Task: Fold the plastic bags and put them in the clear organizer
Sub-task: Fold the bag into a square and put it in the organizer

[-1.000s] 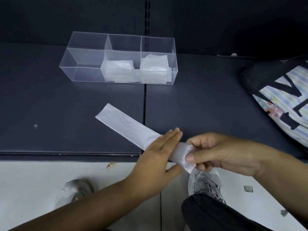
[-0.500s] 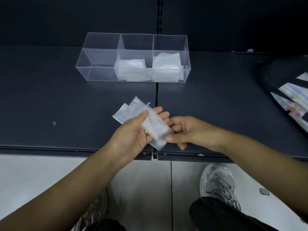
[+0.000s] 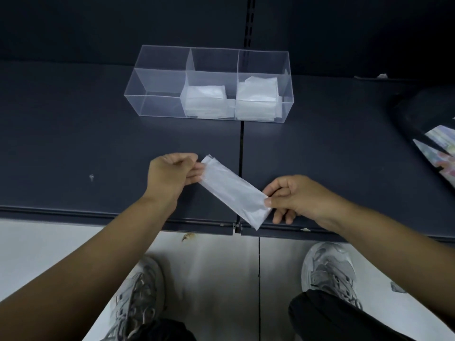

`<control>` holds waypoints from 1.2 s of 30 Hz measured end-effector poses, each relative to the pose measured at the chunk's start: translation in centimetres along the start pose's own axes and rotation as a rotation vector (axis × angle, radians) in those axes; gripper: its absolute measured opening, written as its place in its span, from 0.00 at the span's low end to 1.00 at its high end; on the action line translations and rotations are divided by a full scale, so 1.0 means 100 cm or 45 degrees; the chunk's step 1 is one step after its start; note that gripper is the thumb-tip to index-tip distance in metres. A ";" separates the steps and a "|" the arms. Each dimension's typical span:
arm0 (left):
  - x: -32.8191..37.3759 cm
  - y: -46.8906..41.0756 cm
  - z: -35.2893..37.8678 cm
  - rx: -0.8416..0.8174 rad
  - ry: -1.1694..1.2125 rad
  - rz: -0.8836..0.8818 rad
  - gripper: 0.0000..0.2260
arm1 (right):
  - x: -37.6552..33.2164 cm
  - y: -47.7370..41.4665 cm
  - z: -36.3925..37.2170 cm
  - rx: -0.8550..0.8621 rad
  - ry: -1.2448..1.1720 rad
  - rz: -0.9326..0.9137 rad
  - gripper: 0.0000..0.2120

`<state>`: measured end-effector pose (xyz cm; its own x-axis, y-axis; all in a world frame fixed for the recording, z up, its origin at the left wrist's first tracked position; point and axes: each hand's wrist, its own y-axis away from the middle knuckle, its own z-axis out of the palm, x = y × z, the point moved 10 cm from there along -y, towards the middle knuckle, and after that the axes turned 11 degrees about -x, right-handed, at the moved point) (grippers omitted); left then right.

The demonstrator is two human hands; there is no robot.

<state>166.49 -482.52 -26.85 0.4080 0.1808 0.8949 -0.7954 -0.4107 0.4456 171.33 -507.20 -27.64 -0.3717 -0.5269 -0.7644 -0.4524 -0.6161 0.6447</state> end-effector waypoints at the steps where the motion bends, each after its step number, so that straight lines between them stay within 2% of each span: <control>1: 0.009 0.003 -0.004 0.054 -0.056 0.096 0.07 | 0.000 0.000 0.000 0.003 -0.006 0.008 0.05; 3: 0.042 0.026 -0.003 0.166 -0.412 0.465 0.08 | 0.000 0.000 0.000 0.009 -0.009 0.024 0.06; 4: 0.058 0.046 0.013 0.148 -0.656 0.694 0.09 | 0.000 0.000 0.000 0.010 -0.012 0.030 0.06; 5: 0.064 0.066 0.037 0.038 -0.872 0.897 0.09 | 0.000 0.000 0.000 0.010 -0.015 0.036 0.06; 6: 0.056 0.083 0.065 -0.161 -1.040 1.015 0.12 | -0.001 0.001 0.001 0.010 -0.017 0.041 0.06; 8: 0.021 0.105 0.109 -0.560 -1.313 1.024 0.24 | -0.004 0.003 0.001 0.011 -0.012 0.053 0.07; 9: 0.004 0.112 0.121 -0.672 -1.431 1.007 0.29 | -0.005 0.004 0.002 0.008 -0.008 0.066 0.07; 10: -0.007 0.116 0.126 -0.705 -1.525 1.008 0.33 | -0.006 0.005 0.004 0.003 -0.013 0.087 0.08; 12: -0.011 0.116 0.126 -0.645 -1.587 1.032 0.34 | -0.007 0.010 0.007 -0.015 -0.085 0.129 0.07; 14: -0.004 0.115 0.120 -0.547 -1.519 1.062 0.30 | -0.011 0.016 0.010 -0.055 -0.218 0.127 0.07; 17: 0.008 0.113 0.112 -0.451 -1.362 1.102 0.19 | -0.027 0.027 0.012 -0.134 -0.278 0.062 0.08; 19: 0.014 0.105 0.105 -0.486 -1.244 0.980 0.15 | -0.037 0.031 0.002 -0.099 -0.156 -0.018 0.11; 22: 0.015 0.088 0.095 -0.581 -1.058 0.747 0.16 | -0.049 0.028 -0.013 0.004 0.130 -0.197 0.22; 24: 0.015 0.078 0.088 -0.597 -0.878 0.648 0.16 | -0.045 0.019 0.000 -0.102 0.146 -0.260 0.25; 27: 0.017 0.063 0.082 -0.619 -0.574 0.494 0.11 | -0.038 0.004 0.017 -0.140 0.171 -0.291 0.17; 31: 0.007 0.041 0.073 -0.553 -0.356 0.226 0.10 | -0.038 -0.012 0.007 0.126 0.160 -0.283 0.05; 36: 0.000 0.027 0.064 -0.459 -0.030 0.013 0.11 | -0.042 -0.022 0.003 0.240 0.199 -0.197 0.06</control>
<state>167.16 -489.35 -25.80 0.4057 0.1561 0.9006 -0.9049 -0.0703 0.4198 173.64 -503.47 -25.88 -0.1634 -0.5279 -0.8334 -0.6422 -0.5844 0.4960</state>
